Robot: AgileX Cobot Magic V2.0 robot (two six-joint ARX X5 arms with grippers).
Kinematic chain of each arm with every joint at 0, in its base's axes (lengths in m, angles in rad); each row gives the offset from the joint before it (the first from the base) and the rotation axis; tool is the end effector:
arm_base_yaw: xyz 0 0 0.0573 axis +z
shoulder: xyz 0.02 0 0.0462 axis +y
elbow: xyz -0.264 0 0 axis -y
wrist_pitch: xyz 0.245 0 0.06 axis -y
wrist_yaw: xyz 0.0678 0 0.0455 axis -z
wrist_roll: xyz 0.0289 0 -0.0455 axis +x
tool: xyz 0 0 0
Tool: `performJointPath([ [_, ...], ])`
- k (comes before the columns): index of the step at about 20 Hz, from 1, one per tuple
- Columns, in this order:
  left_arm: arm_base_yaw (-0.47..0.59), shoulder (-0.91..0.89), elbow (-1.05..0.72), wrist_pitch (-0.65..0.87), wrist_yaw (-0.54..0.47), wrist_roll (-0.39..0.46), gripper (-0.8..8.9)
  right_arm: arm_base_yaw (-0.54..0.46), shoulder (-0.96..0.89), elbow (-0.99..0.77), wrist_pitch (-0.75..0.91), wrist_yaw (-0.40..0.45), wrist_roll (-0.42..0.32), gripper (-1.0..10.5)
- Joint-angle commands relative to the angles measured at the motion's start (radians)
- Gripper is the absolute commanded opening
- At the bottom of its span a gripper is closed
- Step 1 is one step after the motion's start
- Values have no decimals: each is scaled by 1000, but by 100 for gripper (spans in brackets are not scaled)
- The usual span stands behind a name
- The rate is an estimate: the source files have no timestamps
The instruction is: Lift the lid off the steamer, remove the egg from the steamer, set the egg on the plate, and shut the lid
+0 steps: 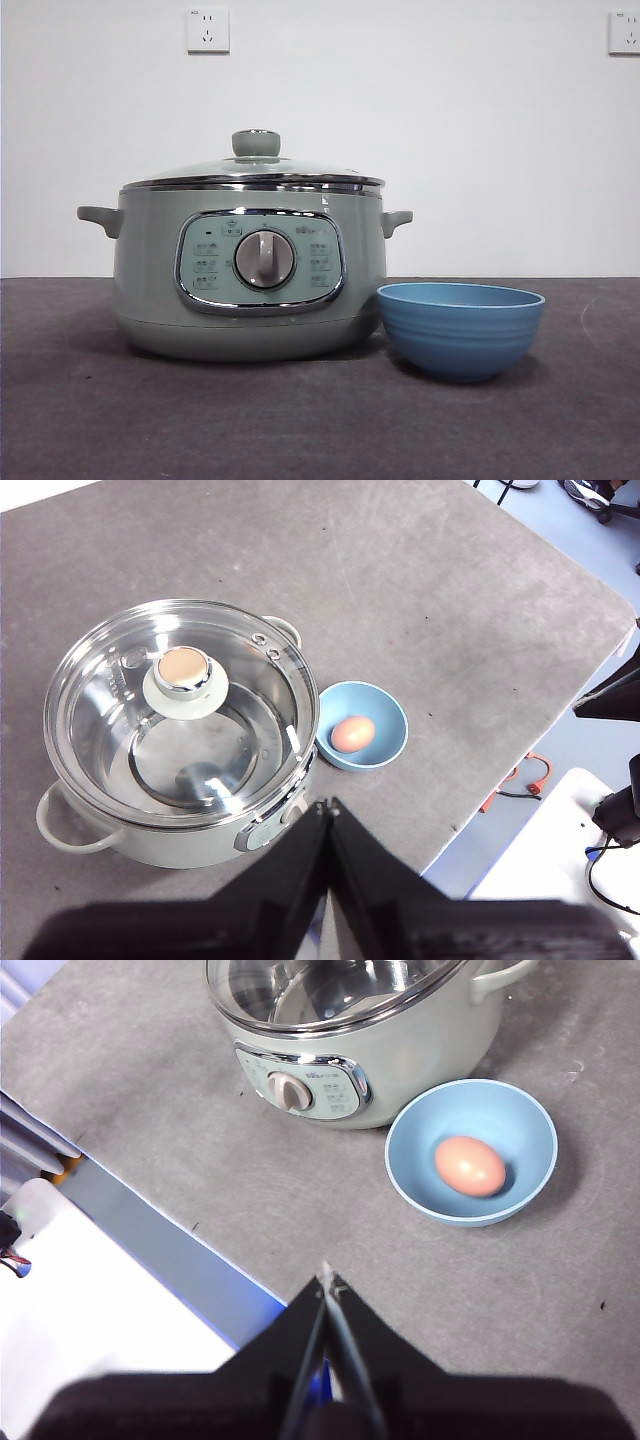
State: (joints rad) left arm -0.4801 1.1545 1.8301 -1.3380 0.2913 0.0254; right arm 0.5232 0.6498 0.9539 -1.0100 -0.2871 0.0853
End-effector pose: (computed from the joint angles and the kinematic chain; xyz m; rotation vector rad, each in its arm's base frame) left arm 0.1223 -0.0730 0.4863 0.0872 0.6662 -0.7511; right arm 0.0810 0.0562 0.3319 -0.0082 0.7520 0.7440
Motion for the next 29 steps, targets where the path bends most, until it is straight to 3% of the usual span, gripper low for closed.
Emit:
performJointPath([
  [1,-3,1,-2,-54,0,2,-4,2,-1,1,5,2,-5,0],
  [8,-3,1,-2,-53,-5,7,-4,2,-1,1,5,2,-5,0],
  [13,-2,1,-2,-42,-174,12,-4,2,-1,1,5,2,-5,0],
  [16,-3,4,-2,-45,-185,5,-4,2,-1,1,5,2,-5,0],
  [17,5,-3,-2,-13,-234,31,-4,2,-1,1,5,2,-5,0],
  [19,59,-37,-7,142,-296,62,-4,2,-1,1,5,2,-5,0],
  [22,208,-140,-100,428,-251,103,-4,2,-1,1,5,2,-5,0],
  [25,343,-319,-387,744,-233,127,-4,2,-1,1,5,4,-5,0],
  [29,472,-595,-924,1116,-258,137,-4,2,-1,1,5,5,-5,0],
])
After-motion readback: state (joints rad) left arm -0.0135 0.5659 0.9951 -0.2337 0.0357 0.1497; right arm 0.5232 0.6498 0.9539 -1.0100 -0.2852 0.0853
